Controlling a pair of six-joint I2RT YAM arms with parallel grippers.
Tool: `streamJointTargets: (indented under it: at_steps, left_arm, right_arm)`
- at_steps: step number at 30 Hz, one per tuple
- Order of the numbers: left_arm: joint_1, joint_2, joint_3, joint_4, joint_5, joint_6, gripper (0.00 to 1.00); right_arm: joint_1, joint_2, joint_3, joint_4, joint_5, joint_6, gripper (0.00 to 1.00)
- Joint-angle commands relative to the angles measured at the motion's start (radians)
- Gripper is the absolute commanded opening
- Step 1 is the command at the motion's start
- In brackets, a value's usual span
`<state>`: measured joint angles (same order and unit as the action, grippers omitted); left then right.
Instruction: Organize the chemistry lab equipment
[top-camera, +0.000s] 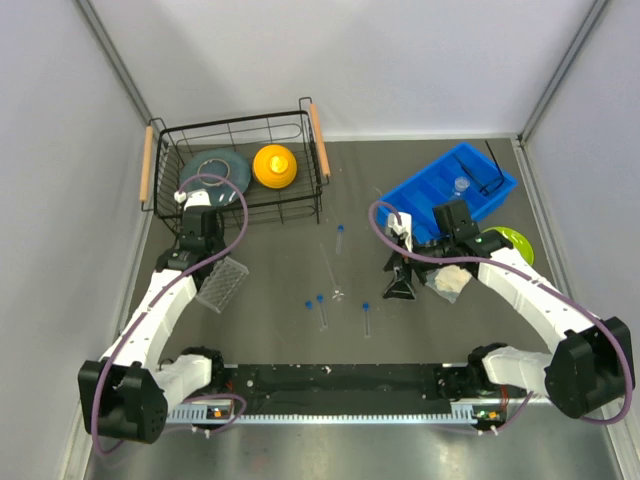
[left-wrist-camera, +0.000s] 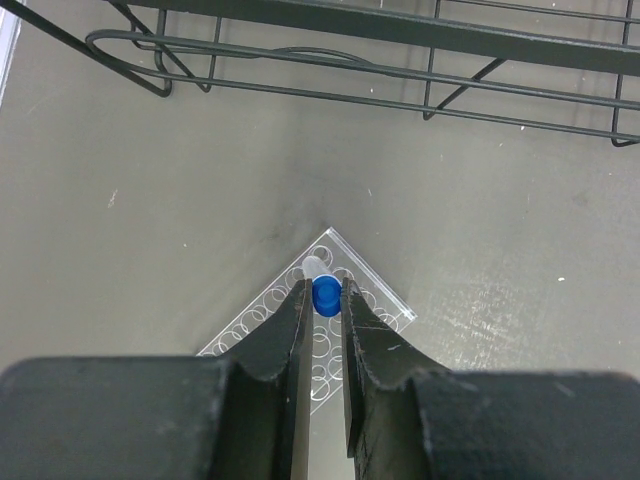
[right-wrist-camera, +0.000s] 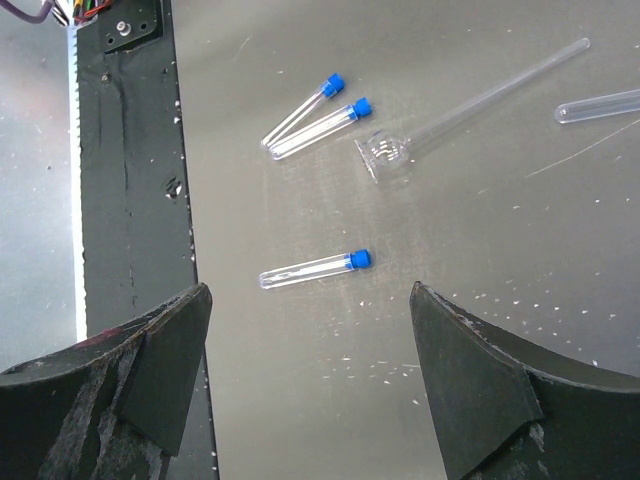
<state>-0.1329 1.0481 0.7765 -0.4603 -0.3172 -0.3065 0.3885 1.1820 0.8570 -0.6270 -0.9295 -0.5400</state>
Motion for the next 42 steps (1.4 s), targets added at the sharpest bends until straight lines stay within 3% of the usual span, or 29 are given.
streamJointTargets:
  at_steps: [1,30,37,42]
  left_arm:
    - [0.013,0.015,-0.01,0.064,0.032,0.018,0.06]
    - [0.069,0.079,-0.029,0.086,0.099,0.001,0.08]
    - [0.076,0.102,-0.026,0.074,0.098,-0.011,0.11]
    - [0.081,0.107,-0.025,0.061,0.093,-0.019,0.21]
  right_arm:
    - [-0.008,-0.016,-0.003,0.032,-0.035,-0.015,0.81]
    - [-0.007,-0.016,-0.003,0.032,-0.045,-0.018,0.81]
    - [-0.008,-0.018,-0.003,0.03,-0.045,-0.017,0.81]
    - [-0.008,-0.018,-0.001,0.03,-0.045,-0.015,0.81]
